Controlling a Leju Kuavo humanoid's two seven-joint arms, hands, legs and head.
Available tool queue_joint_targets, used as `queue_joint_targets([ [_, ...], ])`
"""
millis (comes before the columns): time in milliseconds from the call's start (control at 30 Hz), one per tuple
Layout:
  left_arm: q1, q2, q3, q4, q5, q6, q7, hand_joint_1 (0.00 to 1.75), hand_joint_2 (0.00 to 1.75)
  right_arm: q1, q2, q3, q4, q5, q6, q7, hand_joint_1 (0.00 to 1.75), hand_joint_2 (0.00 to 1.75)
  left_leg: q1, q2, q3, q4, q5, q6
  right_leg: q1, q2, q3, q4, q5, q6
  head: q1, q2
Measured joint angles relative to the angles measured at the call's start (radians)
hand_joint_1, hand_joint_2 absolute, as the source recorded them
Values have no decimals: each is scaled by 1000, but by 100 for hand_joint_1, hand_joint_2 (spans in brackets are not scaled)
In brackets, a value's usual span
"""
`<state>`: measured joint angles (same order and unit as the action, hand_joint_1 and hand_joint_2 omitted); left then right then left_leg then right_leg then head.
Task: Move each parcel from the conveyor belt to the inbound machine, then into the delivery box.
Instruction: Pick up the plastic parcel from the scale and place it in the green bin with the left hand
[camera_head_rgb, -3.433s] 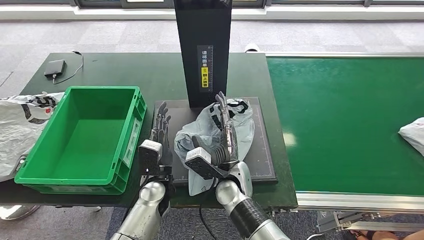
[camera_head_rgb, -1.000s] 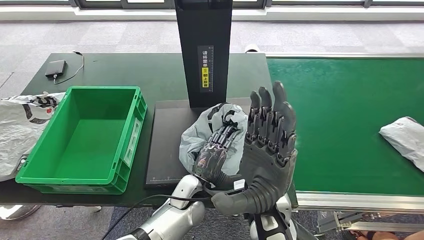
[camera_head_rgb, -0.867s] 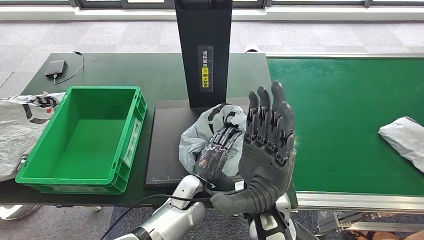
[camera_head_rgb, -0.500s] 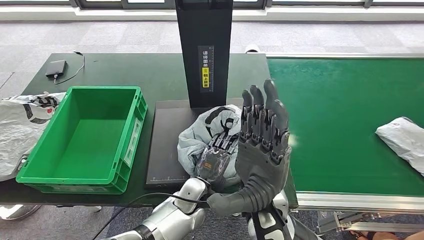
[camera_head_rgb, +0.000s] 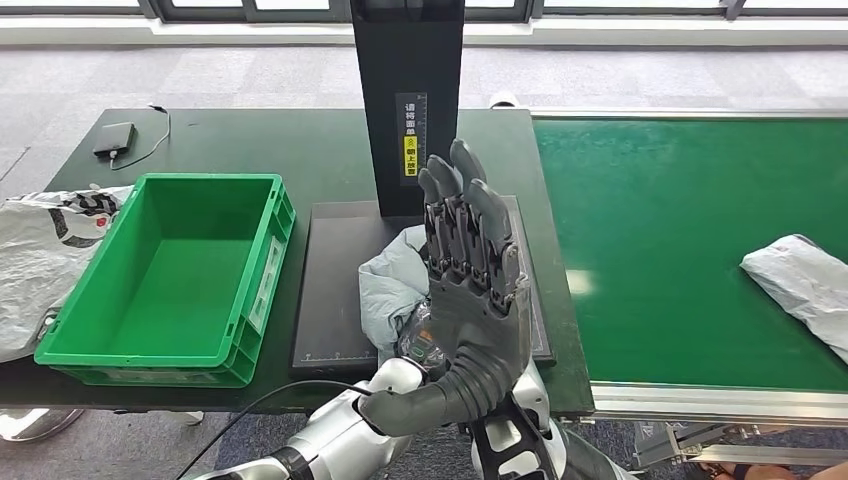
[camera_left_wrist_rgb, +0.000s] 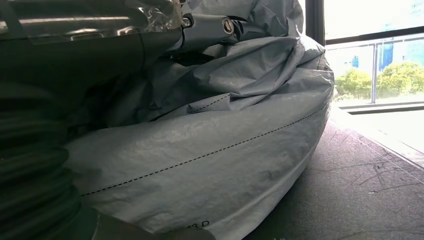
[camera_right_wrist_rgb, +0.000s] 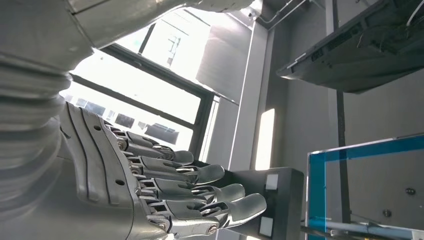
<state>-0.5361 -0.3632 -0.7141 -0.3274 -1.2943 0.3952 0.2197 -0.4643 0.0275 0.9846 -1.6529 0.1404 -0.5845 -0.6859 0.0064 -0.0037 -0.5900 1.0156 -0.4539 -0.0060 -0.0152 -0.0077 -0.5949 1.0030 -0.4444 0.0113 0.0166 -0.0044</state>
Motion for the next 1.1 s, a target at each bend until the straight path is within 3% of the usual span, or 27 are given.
queue_joint_targets([
  [100, -2, 0, 0, 1, 0, -12, 0, 4, 175, 0, 9, -1, 3, 3, 24, 2, 0, 175, 0, 0, 2, 0, 0, 0, 0, 0, 3, 0, 0, 0, 0, 0],
  [133, -3, 1, 0, 1, -1, -17, 0, 18, 175, 0, 11, -2, 3, 4, 32, 3, 0, 175, 0, 0, 3, 0, 0, 0, 0, 0, 3, 0, 0, 0, 0, 0],
  [233, -4, 1, 0, 2, -4, -28, 0, 141, 175, 0, 17, -4, 4, 7, 46, 5, 0, 175, 0, 0, 5, 0, 0, 0, 0, 0, 5, 0, 0, 0, 0, 0],
  [267, -3, 1, 0, 4, -5, -32, 0, 171, 175, 1, 19, -5, 5, 8, 50, 5, 0, 175, 0, 0, 5, 0, 0, 0, 0, 0, 5, 0, 0, 0, 0, 0],
  [467, -1, 4, 0, 10, -28, -8, 2, 175, 175, 10, 32, -28, 5, 37, 95, 7, 0, 175, 0, 0, 6, 0, 0, 0, 0, 0, 6, 0, 0, 0, 0, 0],
  [800, 0, 16, 50, 10, -79, 131, 28, 175, 175, 29, 60, -64, 9, 66, 151, 5, 0, 175, 0, 0, 5, 0, 0, 0, 0, 0, 5, 0, 0, 0, 0, 0],
  [967, 12, 29, 104, 2, -88, 268, 46, 175, 175, 31, 71, -68, 14, 59, 185, 3, 0, 175, 0, 1, 5, 0, 0, 0, 0, 1, 4, 0, 0, 0, 0, 0],
  [1100, 19, 35, 126, -9, -101, 292, 36, 175, 175, 33, 72, -69, 14, 59, 188, 3, 0, 175, 0, 1, 4, 0, 0, -1, 0, 1, 3, 0, 0, 0, 0, 0],
])
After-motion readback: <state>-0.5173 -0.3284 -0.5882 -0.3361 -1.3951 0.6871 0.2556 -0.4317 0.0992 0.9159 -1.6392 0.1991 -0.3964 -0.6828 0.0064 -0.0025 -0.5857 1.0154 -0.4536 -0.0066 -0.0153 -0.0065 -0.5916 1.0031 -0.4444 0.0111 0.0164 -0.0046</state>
